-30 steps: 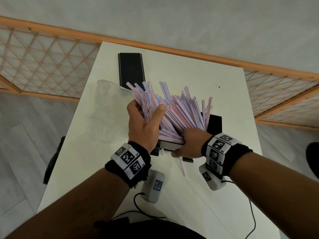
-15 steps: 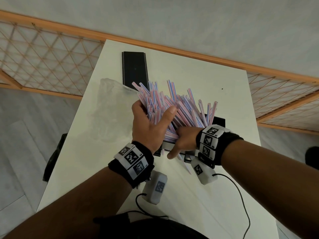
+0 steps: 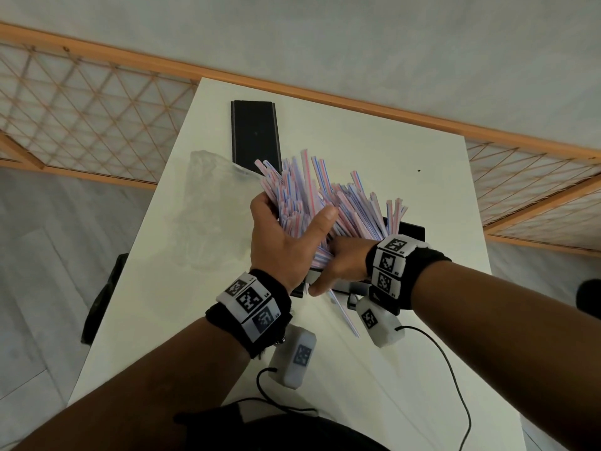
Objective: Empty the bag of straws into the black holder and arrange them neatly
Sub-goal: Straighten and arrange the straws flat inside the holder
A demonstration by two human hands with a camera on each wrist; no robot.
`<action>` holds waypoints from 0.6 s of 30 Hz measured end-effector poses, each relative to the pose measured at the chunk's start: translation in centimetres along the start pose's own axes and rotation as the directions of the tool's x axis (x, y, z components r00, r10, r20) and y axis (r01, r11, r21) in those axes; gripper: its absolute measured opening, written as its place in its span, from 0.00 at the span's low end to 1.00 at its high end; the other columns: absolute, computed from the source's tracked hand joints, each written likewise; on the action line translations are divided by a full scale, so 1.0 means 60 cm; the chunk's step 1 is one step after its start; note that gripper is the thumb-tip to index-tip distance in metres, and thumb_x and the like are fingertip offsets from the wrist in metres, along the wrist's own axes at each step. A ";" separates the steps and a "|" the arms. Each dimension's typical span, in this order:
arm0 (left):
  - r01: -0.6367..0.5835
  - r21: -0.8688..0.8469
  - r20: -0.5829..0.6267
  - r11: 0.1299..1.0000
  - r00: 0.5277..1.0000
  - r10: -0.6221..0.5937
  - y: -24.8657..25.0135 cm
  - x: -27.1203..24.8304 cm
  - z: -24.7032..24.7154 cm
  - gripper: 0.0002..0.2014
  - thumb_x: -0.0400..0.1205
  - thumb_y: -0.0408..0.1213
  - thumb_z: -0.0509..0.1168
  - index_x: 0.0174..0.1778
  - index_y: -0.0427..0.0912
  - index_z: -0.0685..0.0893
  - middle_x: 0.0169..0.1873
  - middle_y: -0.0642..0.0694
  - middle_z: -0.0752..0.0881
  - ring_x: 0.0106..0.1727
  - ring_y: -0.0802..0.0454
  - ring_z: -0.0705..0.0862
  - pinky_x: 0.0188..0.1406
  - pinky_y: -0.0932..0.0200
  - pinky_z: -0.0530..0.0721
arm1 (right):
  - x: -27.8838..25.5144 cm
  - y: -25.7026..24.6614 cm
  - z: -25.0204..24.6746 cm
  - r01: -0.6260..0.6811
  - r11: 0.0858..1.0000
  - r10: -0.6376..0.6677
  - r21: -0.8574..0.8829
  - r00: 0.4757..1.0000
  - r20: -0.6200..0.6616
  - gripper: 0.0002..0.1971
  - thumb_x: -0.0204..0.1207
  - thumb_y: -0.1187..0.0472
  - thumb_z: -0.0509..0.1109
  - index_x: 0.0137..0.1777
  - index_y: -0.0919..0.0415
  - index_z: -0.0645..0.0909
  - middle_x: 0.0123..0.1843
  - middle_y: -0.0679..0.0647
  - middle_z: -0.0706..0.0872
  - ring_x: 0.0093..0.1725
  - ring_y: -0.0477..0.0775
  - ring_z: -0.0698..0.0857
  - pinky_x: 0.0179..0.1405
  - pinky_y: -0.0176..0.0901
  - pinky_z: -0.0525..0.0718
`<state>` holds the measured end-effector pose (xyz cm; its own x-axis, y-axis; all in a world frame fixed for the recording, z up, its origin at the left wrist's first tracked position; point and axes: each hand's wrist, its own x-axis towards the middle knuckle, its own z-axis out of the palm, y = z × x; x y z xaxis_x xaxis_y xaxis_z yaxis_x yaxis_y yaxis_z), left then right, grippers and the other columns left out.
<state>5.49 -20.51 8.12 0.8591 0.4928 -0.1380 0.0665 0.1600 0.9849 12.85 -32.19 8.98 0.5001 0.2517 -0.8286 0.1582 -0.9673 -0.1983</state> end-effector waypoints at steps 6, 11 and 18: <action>0.019 0.112 -0.028 0.993 0.999 -0.016 0.007 0.002 -0.001 0.44 0.61 0.54 0.85 0.69 0.47 0.71 0.60 0.55 0.86 0.57 0.62 0.89 0.57 0.56 0.90 | -0.012 0.015 0.011 0.155 0.987 -0.140 0.050 0.962 -0.234 0.47 0.47 0.23 0.78 0.63 0.51 0.78 0.57 0.47 0.86 0.57 0.50 0.85 0.58 0.47 0.85; 0.025 0.216 -0.078 0.976 0.997 -0.008 0.005 0.009 -0.005 0.40 0.64 0.45 0.87 0.67 0.49 0.72 0.57 0.59 0.86 0.53 0.66 0.89 0.51 0.63 0.89 | -0.036 0.045 0.017 0.196 0.980 -0.163 0.035 0.891 -0.424 0.39 0.47 0.15 0.68 0.48 0.43 0.78 0.39 0.41 0.82 0.43 0.46 0.83 0.42 0.39 0.80; 0.040 0.168 -0.090 0.985 0.996 -0.025 -0.001 0.004 -0.002 0.29 0.74 0.43 0.81 0.65 0.48 0.72 0.52 0.62 0.84 0.47 0.71 0.86 0.52 0.64 0.85 | -0.075 0.083 0.038 0.317 0.948 -0.249 0.003 0.749 -0.614 0.33 0.57 0.25 0.73 0.45 0.53 0.76 0.35 0.49 0.79 0.33 0.50 0.77 0.32 0.41 0.76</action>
<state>5.65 -20.30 8.03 0.8081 0.5634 -0.1719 0.1853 0.0340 0.9821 9.45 -38.23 10.54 0.8580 0.4487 -0.2499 0.3061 -0.8374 -0.4527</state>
